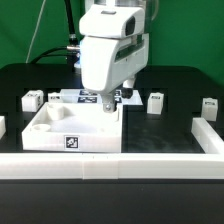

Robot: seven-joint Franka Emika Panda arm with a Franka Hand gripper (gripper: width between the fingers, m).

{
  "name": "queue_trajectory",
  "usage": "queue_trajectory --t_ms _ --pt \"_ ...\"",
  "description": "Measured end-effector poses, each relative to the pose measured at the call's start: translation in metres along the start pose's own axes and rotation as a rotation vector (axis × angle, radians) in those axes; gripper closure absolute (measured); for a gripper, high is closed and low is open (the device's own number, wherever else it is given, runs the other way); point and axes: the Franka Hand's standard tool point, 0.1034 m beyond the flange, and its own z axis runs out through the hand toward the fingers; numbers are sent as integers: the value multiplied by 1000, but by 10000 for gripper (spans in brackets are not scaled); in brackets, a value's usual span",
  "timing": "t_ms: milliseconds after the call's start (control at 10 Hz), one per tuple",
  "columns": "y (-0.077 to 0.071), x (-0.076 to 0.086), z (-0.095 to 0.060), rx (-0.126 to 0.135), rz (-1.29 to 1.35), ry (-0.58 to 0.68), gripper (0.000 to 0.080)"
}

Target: Assemble one leg

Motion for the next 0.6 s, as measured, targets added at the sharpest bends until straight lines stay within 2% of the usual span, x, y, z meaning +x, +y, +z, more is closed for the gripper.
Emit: queue_trajectory --t_ms 300,400,500,600 --pt "0 0 1 0 -3 0 150" --pt "-1 -4 8 -46 -86 25 150" --pt "-16 -16 19 -74 -166 33 150" --pt "-26 -23 24 -87 -226 29 150"
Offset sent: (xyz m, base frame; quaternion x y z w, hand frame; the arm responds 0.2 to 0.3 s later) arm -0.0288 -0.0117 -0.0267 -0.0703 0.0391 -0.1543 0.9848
